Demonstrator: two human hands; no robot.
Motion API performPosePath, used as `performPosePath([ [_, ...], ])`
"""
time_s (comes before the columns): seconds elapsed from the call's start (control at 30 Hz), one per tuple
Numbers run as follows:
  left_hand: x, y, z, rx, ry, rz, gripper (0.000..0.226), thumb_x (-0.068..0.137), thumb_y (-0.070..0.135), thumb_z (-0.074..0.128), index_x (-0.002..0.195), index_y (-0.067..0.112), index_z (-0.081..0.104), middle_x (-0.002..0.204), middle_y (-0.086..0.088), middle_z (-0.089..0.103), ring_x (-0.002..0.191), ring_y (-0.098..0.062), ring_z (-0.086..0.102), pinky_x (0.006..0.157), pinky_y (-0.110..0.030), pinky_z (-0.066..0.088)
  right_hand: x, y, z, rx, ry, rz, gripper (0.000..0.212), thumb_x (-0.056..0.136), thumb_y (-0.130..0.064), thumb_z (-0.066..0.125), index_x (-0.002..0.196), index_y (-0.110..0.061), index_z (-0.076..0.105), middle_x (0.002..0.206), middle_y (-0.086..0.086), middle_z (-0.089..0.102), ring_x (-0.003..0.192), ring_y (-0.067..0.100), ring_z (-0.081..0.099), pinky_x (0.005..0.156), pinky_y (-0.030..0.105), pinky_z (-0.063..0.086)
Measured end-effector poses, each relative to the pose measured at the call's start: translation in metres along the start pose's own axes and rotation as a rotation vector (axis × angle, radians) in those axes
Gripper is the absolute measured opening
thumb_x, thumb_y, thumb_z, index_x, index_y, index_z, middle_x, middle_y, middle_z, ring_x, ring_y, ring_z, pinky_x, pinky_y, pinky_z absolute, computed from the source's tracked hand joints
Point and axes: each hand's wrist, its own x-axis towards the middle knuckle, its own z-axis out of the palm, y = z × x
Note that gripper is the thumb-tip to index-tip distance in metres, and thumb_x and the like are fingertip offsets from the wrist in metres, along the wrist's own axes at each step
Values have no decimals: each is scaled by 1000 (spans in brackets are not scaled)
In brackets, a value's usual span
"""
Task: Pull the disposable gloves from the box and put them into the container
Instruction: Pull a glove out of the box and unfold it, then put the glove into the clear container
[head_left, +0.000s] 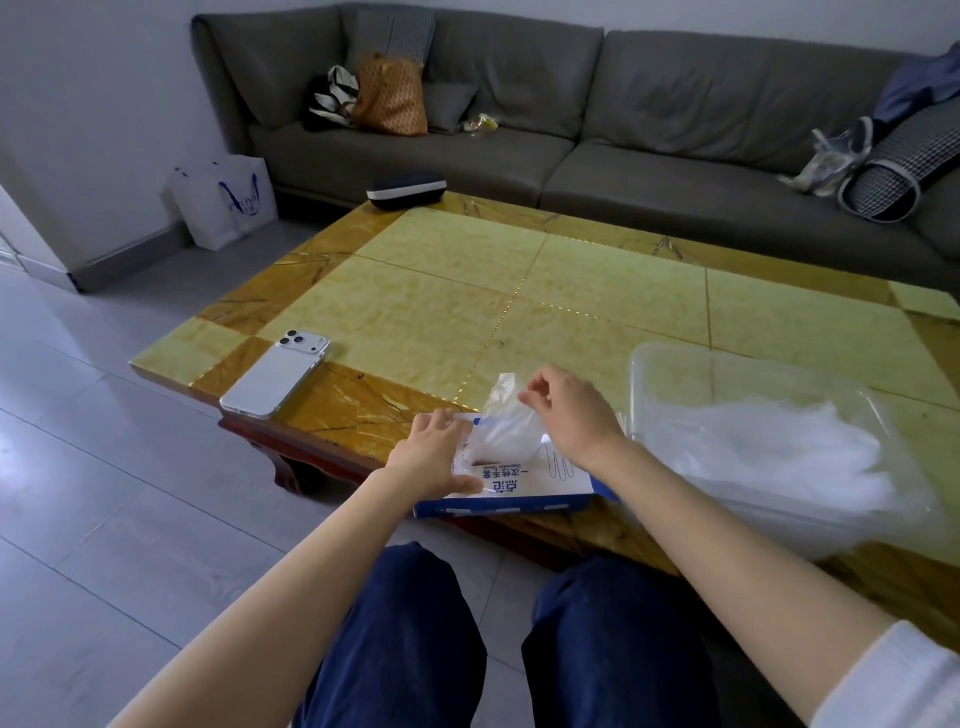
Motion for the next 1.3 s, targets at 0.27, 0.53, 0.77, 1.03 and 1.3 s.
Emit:
performPosePath([
  [0.27,-1,-1,2,-17,-5,-6,82,83,46,65,148,23,21,157,-1,7,143,-26,5,112,-47,29,-10,-5,7,-119,77,-48,24,98,-23,47,87,-17,67,90,0,69,83,19,64,66,26,48],
  [0.53,0,1,1,-8,-30,-13,83,83,46,65,148,23,20,158,-2,5,144,-27,4,112,-48,28,1,3,-28,68,348,68,30,100,-16,41,113,-6,66,99,10,71,80,21,63,76,28,48],
  [0.77,0,5,-12,-2,-100,-11,78,85,40,64,148,19,23,153,-7,16,140,-29,14,110,-44,28,14,-8,-92,33,565,-67,31,100,-21,41,92,-5,66,83,5,66,68,18,58,62,31,49],
  [1.03,3,58,-97,-494,399,101,54,92,10,52,142,12,31,144,-7,39,128,-21,41,100,-31,35,-9,3,-118,-213,441,-253,30,94,-31,55,73,-10,54,72,1,51,67,18,50,60,28,40],
  [1.3,-1,129,-130,-508,175,501,25,89,14,61,103,-7,58,91,-3,66,83,-5,64,81,-23,52,-30,2,-139,220,349,-242,22,89,-39,58,77,-22,52,75,-11,54,73,2,53,66,7,37],
])
